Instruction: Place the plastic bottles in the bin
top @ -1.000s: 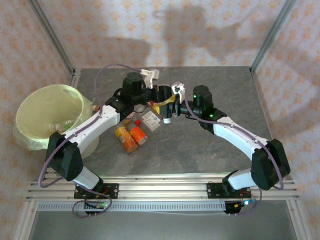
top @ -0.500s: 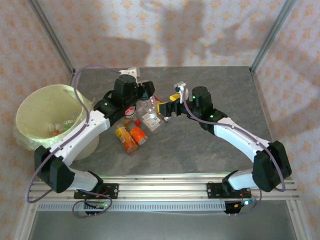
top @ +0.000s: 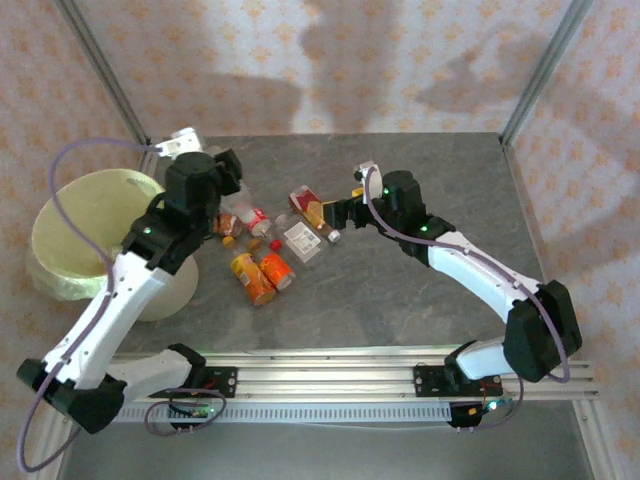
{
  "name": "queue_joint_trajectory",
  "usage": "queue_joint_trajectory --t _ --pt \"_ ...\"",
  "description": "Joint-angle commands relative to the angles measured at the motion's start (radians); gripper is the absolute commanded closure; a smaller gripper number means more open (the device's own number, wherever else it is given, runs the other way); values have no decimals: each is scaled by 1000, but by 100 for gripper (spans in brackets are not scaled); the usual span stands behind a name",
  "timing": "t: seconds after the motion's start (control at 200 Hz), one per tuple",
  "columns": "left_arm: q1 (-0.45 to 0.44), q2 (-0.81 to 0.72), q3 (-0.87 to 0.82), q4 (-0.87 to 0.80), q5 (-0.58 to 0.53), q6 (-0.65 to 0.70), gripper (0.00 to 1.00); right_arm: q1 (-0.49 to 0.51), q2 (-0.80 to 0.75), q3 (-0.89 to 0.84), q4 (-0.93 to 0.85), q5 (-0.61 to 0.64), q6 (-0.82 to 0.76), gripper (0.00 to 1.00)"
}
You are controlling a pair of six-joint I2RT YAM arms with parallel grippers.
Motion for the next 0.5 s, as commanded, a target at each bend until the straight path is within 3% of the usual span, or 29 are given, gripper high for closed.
queue_joint_trajectory --t 0.0,0.07,0.25,0.495 --pt "58 -70 42 -16 -105 65 57 -1 18 42 -32 36 -15 1" --pt "81 -102 45 18 -125 100 57 -1 25 51 -41 39 -16 1" --pt "147 -125 76 69 -312 223 57 -2 34 57 -46 38 -14 1" --pt "337 -113 95 92 -365 287 57 -2 45 69 -64 38 -13 1"
